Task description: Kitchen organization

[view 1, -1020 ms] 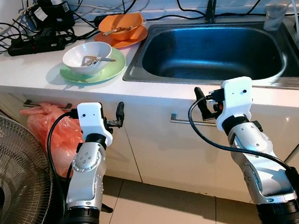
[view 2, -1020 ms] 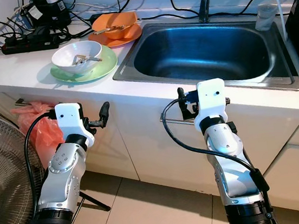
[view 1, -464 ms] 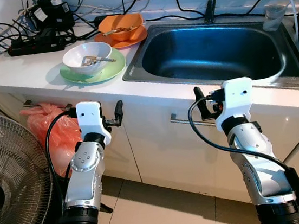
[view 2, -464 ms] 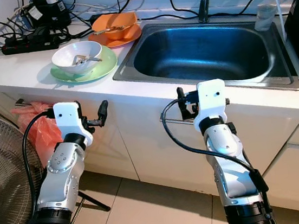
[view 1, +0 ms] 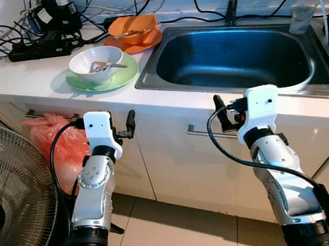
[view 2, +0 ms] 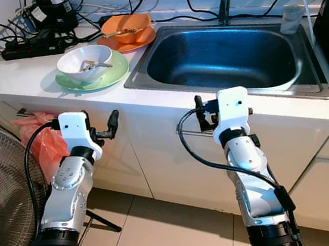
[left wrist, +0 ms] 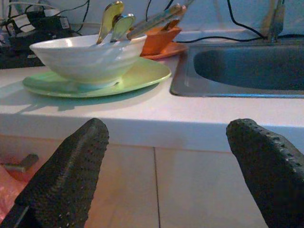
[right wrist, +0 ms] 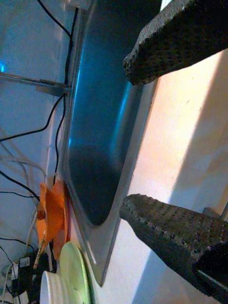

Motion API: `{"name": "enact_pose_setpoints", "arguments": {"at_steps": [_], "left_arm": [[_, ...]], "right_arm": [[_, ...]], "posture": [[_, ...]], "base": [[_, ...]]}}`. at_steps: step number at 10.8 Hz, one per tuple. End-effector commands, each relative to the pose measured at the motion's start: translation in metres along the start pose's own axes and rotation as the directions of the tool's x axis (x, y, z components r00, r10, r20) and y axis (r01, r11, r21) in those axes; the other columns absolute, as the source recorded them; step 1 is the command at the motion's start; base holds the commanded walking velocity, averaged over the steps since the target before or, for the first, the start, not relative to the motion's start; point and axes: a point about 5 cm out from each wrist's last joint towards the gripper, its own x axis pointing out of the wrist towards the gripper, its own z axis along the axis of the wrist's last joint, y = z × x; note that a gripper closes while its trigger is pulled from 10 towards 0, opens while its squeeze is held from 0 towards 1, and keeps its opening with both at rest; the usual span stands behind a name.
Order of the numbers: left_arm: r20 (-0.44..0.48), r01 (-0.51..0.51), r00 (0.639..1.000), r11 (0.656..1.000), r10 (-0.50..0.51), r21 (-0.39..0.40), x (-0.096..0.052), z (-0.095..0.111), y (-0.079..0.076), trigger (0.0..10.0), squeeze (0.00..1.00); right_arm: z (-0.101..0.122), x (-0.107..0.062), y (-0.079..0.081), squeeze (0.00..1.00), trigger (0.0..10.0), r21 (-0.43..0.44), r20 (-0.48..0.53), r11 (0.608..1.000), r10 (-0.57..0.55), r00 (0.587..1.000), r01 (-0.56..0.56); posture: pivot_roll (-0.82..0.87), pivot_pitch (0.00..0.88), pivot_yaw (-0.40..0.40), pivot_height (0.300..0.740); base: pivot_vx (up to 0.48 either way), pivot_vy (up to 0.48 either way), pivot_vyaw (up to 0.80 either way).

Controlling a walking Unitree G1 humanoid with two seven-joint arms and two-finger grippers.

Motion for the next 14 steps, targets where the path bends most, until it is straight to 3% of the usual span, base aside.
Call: {"name": "enact_pose_setpoints", "arguments": {"at_steps": [1, 3, 5, 8, 10, 14], "left_arm": [[0.076, 0.011, 0.997, 1.000, -0.012, 0.010, 0.006, 0.021, -0.003, 10.0, 0.00], [0.214, 0.015, 0.977, 0.999, -0.022, 0.036, 0.010, 0.057, -0.007, 10.0, 0.00], [0.288, 0.004, 0.958, 0.999, -0.013, 0.032, 0.011, 0.079, -0.009, 10.0, 0.00], [0.292, 0.023, 0.956, 1.000, -0.025, 0.010, 0.009, 0.084, -0.008, 10.0, 0.00], [0.310, 0.080, 0.948, 0.997, -0.075, -0.003, 0.008, 0.091, -0.013, 10.0, 0.00], [0.345, 0.088, 0.935, 0.996, -0.076, -0.019, 0.010, 0.106, -0.016, 10.0, 0.00]], "right_arm": [[0.008, -0.001, 0.000, 0.00, 10.0, 0.018, 0.044, 1.000, 0.005, 0.999, -0.005], [0.027, -0.001, 0.001, 0.00, 10.0, -0.018, 0.128, 1.000, 0.014, 0.992, -0.011], [0.044, 0.000, 0.000, 0.00, 10.0, -0.030, 0.194, 0.999, 0.017, 0.981, -0.011], [0.049, -0.003, -0.001, 0.00, 10.0, -0.035, 0.208, 0.999, 0.022, 0.978, -0.015], [0.051, -0.004, 0.000, 0.00, 10.0, -0.047, 0.216, 0.999, 0.030, 0.976, -0.020], [0.053, -0.003, 0.001, 0.00, 10.0, -0.061, 0.227, 0.998, 0.043, 0.973, -0.030]], "posture": [[-0.04, 0.000, 0.072, 0.740], [-0.03, 0.000, 0.064, 0.740], [-0.03, 0.000, 0.060, 0.740], [-0.03, 0.000, 0.059, 0.740], [-0.03, 0.000, 0.059, 0.740], [-0.04, 0.000, 0.061, 0.740]], "base": [[0.000, 0.000, 0.00], [0.000, 0.000, 0.00], [0.000, 0.000, 0.00], [0.000, 0.000, 0.00], [0.420, 0.000, 0.00], [0.466, 0.000, 0.00]]}}
